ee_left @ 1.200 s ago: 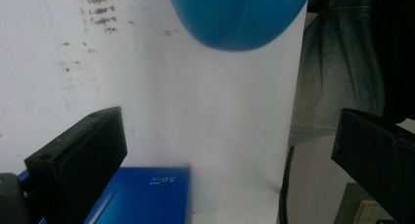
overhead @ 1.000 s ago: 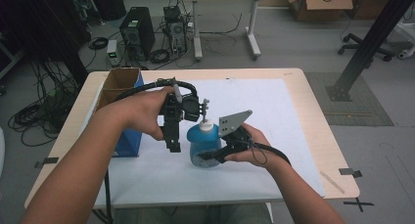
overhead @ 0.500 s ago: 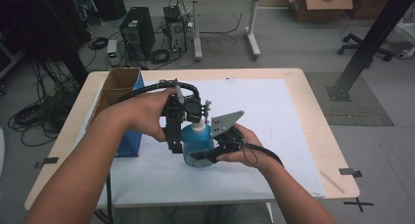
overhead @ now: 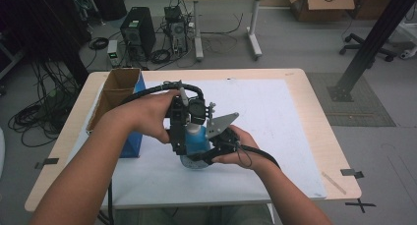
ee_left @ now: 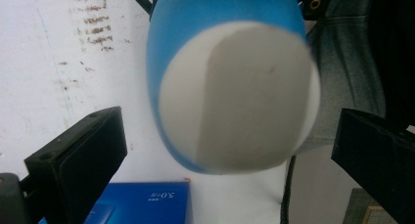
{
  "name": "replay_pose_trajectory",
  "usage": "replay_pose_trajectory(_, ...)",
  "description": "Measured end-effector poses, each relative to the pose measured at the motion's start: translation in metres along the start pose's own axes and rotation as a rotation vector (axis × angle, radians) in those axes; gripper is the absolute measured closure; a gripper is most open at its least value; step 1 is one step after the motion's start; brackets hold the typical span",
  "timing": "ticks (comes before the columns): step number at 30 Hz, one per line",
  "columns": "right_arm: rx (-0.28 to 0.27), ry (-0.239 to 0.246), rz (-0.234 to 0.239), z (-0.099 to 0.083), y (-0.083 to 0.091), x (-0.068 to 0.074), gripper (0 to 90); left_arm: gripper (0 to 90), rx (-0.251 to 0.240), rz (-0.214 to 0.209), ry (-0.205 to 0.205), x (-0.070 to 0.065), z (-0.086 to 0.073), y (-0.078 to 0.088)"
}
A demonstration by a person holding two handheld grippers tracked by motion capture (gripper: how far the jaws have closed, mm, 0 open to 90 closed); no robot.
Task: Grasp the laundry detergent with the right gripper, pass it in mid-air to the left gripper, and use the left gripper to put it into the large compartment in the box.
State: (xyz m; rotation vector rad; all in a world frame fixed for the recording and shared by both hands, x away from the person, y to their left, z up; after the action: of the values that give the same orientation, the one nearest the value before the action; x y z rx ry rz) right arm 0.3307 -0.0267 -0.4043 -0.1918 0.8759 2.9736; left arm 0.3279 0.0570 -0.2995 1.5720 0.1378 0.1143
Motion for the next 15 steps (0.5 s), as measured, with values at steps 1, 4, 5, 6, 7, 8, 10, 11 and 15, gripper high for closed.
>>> replay_pose_trajectory(1,0.000,0.000,0.000,0.0000,0.0000,0.0000,44.9,0.2,0.000,0.000,0.000,0.0000,0.0000,0.0000)
replay_pose_trajectory(4,-0.009,-0.002,-0.002,0.0024,-0.0025,0.0002,44.9,0.2,-0.007,-0.002,-0.003,-0.0002,0.0015,-0.0015)
replay_pose_trajectory(5,-0.013,-0.002,-0.003,0.0035,-0.0033,0.0003,44.9,0.2,-0.001,0.000,-0.004,-0.0005,0.0019,-0.0021)
replay_pose_trajectory(6,-0.014,-0.001,-0.002,0.0042,-0.0039,0.0004,44.9,0.2,-0.001,-0.001,-0.007,-0.0009,0.0024,-0.0029)
replay_pose_trajectory(7,-0.013,0.001,-0.001,0.0048,-0.0044,0.0005,44.9,0.2,0.000,-0.002,-0.008,-0.0015,0.0029,-0.0034)
replay_pose_trajectory(8,-0.014,0.003,-0.002,0.0054,-0.0050,0.0006,44.8,0.2,0.003,-0.002,-0.012,-0.0017,0.0033,-0.0035)
replay_pose_trajectory(10,-0.007,0.000,-0.001,0.0058,-0.0053,0.0011,44.8,0.2,-0.002,-0.002,-0.012,-0.0024,0.0043,-0.0043)
replay_pose_trajectory(11,-0.005,0.002,-0.001,0.0062,-0.0054,0.0014,44.8,0.2,0.000,0.000,-0.011,-0.0025,0.0046,-0.0041)
replay_pose_trajectory(15,-0.008,0.003,0.001,0.0073,-0.0050,0.0016,44.8,0.2,-0.003,0.003,-0.010,-0.0032,0.0065,-0.0050)
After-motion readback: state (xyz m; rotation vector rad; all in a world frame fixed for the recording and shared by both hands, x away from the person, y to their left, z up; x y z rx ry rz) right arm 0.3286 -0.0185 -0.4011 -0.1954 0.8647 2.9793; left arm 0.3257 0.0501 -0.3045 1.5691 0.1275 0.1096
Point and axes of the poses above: each handheld gripper's, and its own axes: y roughly backward along the jaws, z roughly out of its top, x roughly to its left, the point moved 5 cm from there along -y, roughly forward along the jaws, and after that the axes turned 8 degrees about y, right-handed, at the moved point
